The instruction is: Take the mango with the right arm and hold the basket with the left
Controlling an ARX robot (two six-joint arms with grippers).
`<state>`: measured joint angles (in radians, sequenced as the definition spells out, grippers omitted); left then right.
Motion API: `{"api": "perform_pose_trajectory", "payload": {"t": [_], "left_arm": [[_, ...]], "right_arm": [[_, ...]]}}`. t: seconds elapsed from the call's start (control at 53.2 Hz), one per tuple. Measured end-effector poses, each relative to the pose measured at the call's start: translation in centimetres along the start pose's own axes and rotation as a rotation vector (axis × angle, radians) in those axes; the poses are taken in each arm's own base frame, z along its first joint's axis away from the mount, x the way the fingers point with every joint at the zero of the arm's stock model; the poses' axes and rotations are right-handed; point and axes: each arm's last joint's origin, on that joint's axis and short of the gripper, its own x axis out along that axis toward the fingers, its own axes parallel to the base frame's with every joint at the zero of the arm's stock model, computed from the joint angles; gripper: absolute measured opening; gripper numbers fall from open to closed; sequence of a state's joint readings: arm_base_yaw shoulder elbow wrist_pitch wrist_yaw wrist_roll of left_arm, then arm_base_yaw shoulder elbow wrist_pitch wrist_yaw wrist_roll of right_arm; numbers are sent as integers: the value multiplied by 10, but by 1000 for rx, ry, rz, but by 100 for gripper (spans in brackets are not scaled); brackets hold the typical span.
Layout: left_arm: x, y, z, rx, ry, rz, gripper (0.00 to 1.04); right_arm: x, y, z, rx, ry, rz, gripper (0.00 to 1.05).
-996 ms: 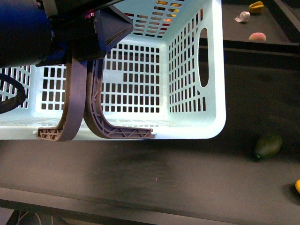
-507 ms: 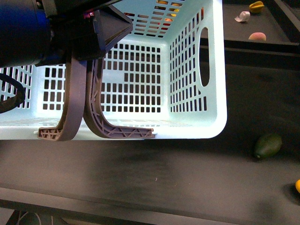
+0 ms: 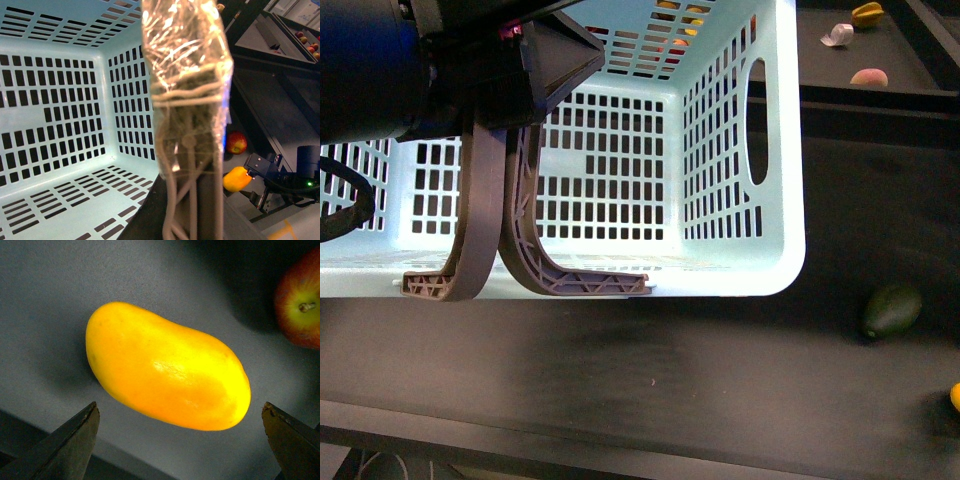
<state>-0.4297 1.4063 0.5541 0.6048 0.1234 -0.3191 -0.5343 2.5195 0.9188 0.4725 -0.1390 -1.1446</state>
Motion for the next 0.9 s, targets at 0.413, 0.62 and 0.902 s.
{"api": "perform_pose_trajectory", "payload": {"t": [0.413, 0.62, 0.902], "left_arm": [[0, 0, 0, 0, 0, 0, 6], [0, 0, 0, 0, 0, 0, 6], [0, 0, 0, 0, 0, 0, 6]], "right_arm": [[36, -7, 6, 6, 35, -5, 96], [42, -9, 6, 57, 49, -1, 96], [45, -8, 3, 80, 59, 5, 91]]}}
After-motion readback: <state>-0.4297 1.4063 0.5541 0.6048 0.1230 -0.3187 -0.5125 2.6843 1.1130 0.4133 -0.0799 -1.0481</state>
